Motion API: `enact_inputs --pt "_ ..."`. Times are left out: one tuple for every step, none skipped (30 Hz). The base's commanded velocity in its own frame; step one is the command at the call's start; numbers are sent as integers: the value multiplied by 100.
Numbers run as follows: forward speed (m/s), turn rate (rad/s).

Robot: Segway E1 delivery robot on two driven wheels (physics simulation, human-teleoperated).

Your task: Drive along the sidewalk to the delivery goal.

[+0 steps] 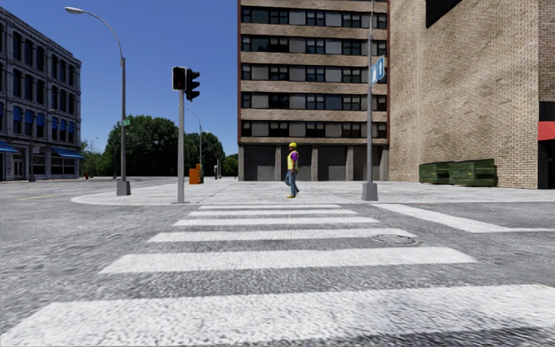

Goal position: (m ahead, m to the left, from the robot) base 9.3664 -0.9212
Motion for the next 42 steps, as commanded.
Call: enact_inputs --pt "117 0" --pt "117 0" --pt "117 0" --pt "117 0" --pt "117 0" --pt "117 0" --pt "117 0" --pt "117 0" --pt "116 0" --pt "116 0" --pt "116 0" --pt "116 0" --pt "116 0" --pt "116 0" --pt "116 0" --pt "116 0" --pt "116 0" --pt "116 0" --pt "116 0" --pt "116 0" --pt "116 0" --pt "117 0" --pt "117 0" --pt "117 0" --pt "117 0" --pt "117 0" --pt "117 -19" --pt "117 -38" --pt "117 -38" --pt "117 -47" --pt "117 -55" --pt "117 -57" --pt "117 -57" --pt "117 -58" --pt "117 -58" --pt "117 -58" --pt "117 -58" --pt "117 -49" --pt "117 -46" --pt "117 -46" --pt "117 -46" --pt "117 -45"
